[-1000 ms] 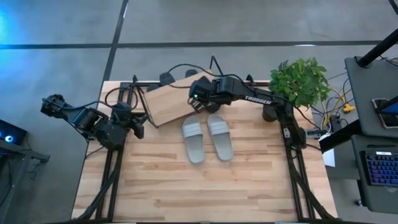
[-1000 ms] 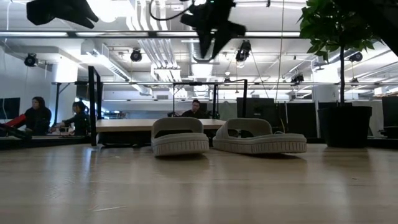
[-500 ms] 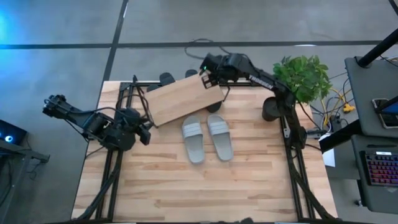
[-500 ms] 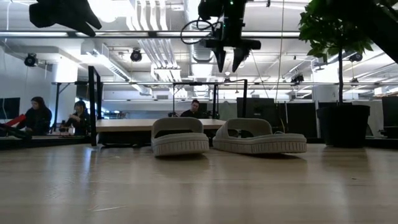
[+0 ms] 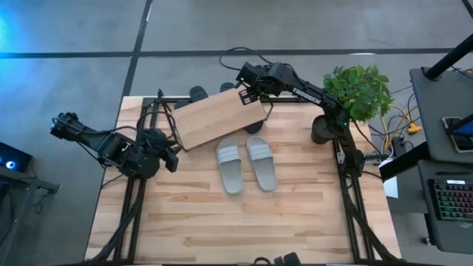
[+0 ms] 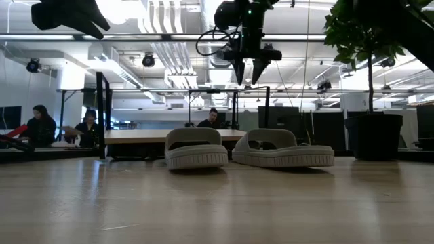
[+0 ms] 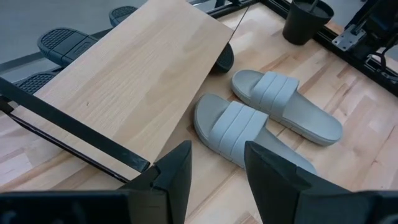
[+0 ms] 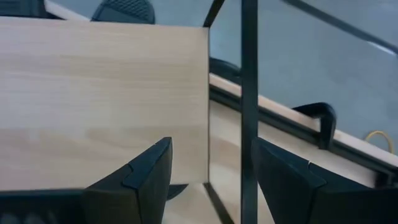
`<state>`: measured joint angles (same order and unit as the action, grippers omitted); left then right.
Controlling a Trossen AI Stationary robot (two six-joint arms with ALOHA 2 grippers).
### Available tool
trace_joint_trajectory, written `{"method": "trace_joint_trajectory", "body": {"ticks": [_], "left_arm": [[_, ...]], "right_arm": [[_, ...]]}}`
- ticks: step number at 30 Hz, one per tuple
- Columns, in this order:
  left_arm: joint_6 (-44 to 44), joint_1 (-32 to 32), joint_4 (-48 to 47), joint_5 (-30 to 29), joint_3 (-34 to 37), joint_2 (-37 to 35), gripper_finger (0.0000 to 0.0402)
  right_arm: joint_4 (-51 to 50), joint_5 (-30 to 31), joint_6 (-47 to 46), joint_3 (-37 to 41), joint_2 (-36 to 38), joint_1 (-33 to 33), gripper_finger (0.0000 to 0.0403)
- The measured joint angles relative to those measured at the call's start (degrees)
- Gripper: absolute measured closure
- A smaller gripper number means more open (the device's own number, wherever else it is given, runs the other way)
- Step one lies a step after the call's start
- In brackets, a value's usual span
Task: Pick and place slides into the shelf
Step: Move the shelf to the bottom right of the table
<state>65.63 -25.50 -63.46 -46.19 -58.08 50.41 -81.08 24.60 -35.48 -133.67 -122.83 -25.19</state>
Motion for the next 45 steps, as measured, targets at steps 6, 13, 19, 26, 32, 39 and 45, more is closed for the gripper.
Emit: {"method": "trace_joint_trajectory", "body": {"ticks": [6,13,19,26,32,39,45], "left_arm": [[0.0,0.0,0.0,-0.2,0.0,0.0,0.0268],[0.0,0.0,0.0,-0.2,0.0,0.0,0.0268],[0.0,0.0,0.0,-0.5,0.2,0.0,0.0268],[-0.4,0.0,-0.1,-0.9,0.2,0.0,0.0268],[-0.4,0.0,-0.1,-1.0,0.3,0.0,0.0268],[-1.3,0.0,-0.2,-1.0,0.3,0.0,0.0268],[-1.9,0.0,-0.2,-1.1,0.3,0.0,0.0269]], "right_arm": [[-0.5,1.7,0.7,0.4,-1.8,-0.4,0.0190],[-1.6,7.0,0.3,0.0,-1.6,-0.4,0.0190],[-1.5,5.4,2.0,0.1,-1.0,-1.4,0.0191],[-1.3,2.8,2.4,3.9,-1.5,-3.0,0.0192],[-1.5,2.4,3.2,5.0,-1.5,-2.5,0.0234],[-2.7,2.5,3.2,4.7,-1.5,-1.4,0.0345],[-4.6,3.1,1.8,4.7,-1.5,0.0,0.0377]]}}
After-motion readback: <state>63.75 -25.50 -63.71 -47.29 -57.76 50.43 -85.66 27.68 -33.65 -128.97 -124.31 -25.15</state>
